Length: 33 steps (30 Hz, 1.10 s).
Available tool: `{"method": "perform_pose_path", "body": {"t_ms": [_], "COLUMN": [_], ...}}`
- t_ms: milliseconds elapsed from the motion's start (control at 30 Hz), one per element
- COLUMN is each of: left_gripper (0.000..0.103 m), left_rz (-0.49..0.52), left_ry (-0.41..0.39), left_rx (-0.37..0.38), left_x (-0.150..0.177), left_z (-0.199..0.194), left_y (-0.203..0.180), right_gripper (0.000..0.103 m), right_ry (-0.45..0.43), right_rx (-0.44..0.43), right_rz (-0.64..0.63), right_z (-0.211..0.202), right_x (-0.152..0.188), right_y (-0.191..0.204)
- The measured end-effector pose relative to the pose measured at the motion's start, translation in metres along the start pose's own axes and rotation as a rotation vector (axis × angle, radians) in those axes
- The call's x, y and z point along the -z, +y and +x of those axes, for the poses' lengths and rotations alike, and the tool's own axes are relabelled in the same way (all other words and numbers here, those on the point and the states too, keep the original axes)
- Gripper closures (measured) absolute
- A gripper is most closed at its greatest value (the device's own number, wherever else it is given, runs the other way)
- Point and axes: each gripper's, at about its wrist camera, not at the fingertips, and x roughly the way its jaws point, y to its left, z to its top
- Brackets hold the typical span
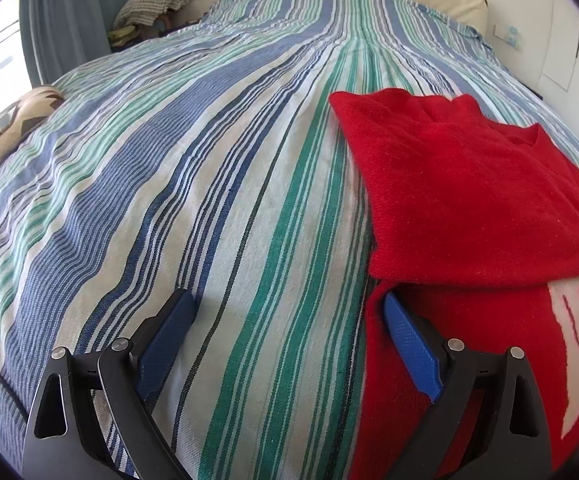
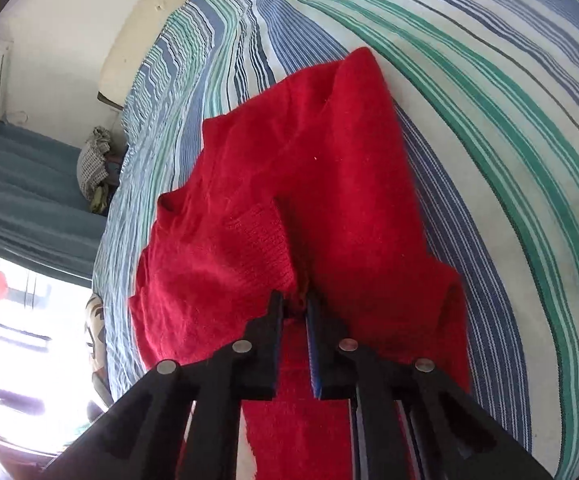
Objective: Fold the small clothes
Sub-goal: 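Grasp the sweater side with the right tool and fold it inward, then move both open tools toward the sweater hem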
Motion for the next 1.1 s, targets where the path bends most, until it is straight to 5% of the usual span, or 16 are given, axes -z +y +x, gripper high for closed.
{"method": "perform_pose_path", "body": {"t_ms": [67,133,333,433,567,733,1100], "left_gripper": [0.006,0.006,0.006,0.006,0.006,0.006,0.006], "left_rz": [0.013,0.032,0.092,0.207,0.276,0.271,0.182], "left_ry": [0.031,0.073,0.107,0.168,0.221,0.214,0.062], "left_rx": [-0.006,-0.005,0.106,0.058,0.002,-0.006,0.039], "left_x": [-0.002,0.002,0.063,0.104,0.135,0.139,0.12], "left_z": [-0.005,-0.019,-0.102,-0.117,-0.129,-0.141,-0.168], "left_y": [0.001,0.003,0.0,-0.019,-0.028,-0.022,-0.011], "right_gripper": [0.057,0.048,0.047,0.047,0.047,0.047,0.047], "right_ry": [-0.004,0.037,0.259,0.315,0.274,0.18,-0.177], "right_rx": [-0.017,-0.058,0.027,0.166,0.265,0.364,0.293], "right_rz": [-0.082,-0.227,-0.669,-0.735,-0.687,-0.6,-0.481], "right_z": [-0.021,-0.045,-0.091,-0.1,-0.128,-0.151,-0.214], "right_x": [0.011,0.034,0.167,0.22,0.244,0.231,0.217], "right_y": [0.006,0.015,0.008,-0.017,-0.04,-0.053,-0.048]}}
